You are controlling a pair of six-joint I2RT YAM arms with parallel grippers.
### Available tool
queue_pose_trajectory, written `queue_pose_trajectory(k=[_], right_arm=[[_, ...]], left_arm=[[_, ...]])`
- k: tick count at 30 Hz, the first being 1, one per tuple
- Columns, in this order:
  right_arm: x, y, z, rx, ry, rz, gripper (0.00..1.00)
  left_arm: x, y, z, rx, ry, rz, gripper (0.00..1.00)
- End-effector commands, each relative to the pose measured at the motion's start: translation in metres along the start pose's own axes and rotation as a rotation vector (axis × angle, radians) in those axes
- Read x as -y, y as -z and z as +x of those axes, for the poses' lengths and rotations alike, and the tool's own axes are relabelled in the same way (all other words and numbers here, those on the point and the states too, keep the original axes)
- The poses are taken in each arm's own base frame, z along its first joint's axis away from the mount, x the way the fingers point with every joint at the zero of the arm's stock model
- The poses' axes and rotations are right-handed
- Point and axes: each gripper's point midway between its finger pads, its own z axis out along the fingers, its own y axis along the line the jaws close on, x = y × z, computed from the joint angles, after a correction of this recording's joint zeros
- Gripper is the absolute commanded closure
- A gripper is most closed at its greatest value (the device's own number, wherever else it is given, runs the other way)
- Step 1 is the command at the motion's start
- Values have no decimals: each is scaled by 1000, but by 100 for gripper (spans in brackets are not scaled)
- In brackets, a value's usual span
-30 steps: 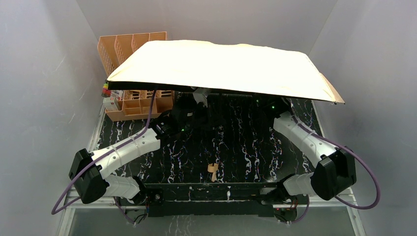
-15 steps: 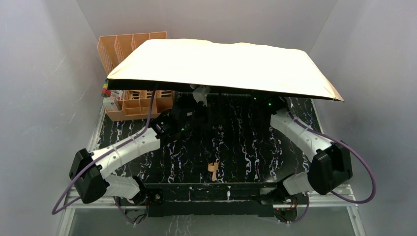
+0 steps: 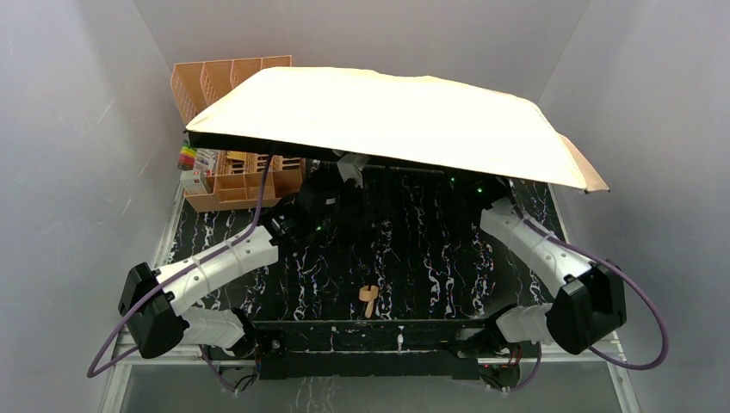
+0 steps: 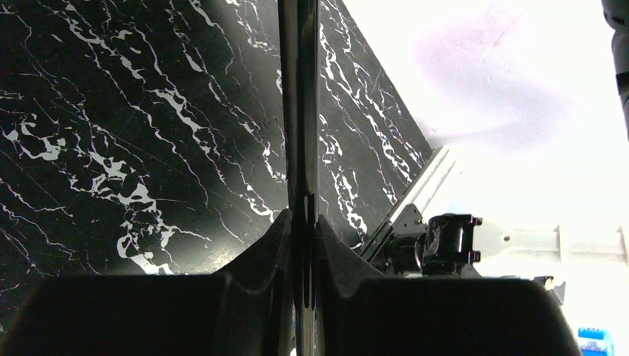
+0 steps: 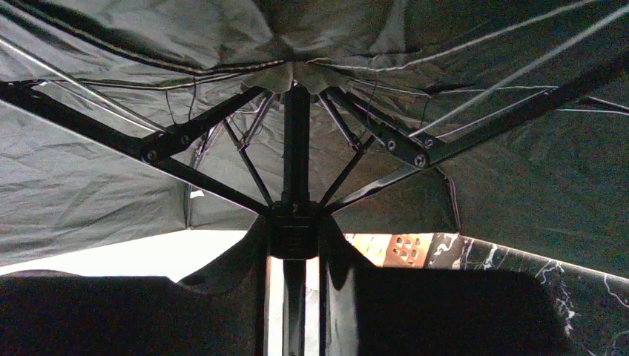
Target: Put away the umbrella
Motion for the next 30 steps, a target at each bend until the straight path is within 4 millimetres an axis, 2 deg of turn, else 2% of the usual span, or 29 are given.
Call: queue_pose_trajectory(k=[1, 3, 7, 9, 11, 14, 19, 28, 30], right_arm=[[-34, 31, -31, 73, -77, -15, 100], [-40, 44, -15, 36, -99, 12, 100], [-49, 69, 31, -75, -138, 37, 100], [-51, 78, 53, -117, -155, 47, 100], [-45, 89, 77, -160, -160, 69, 100], [-33, 102, 97, -188, -180, 109, 100], [-18, 112, 93, -156, -165, 170, 100], [-3, 111, 51, 1, -110, 313, 100], [1, 110, 51, -10, -85, 347, 100]], left_arm=[[15, 23, -40, 117, -109, -9, 100], [20, 28, -65, 188, -162, -30, 100], [34, 26, -108, 291, -254, -36, 100], [40, 20, -120, 320, -279, -26, 100], [45, 14, -131, 342, -295, -19, 100], [55, 12, -144, 374, -306, 7, 100], [58, 20, -146, 385, -307, 21, 100], [48, 36, -120, 352, -263, 32, 100], [50, 42, -121, 361, -258, 35, 100]])
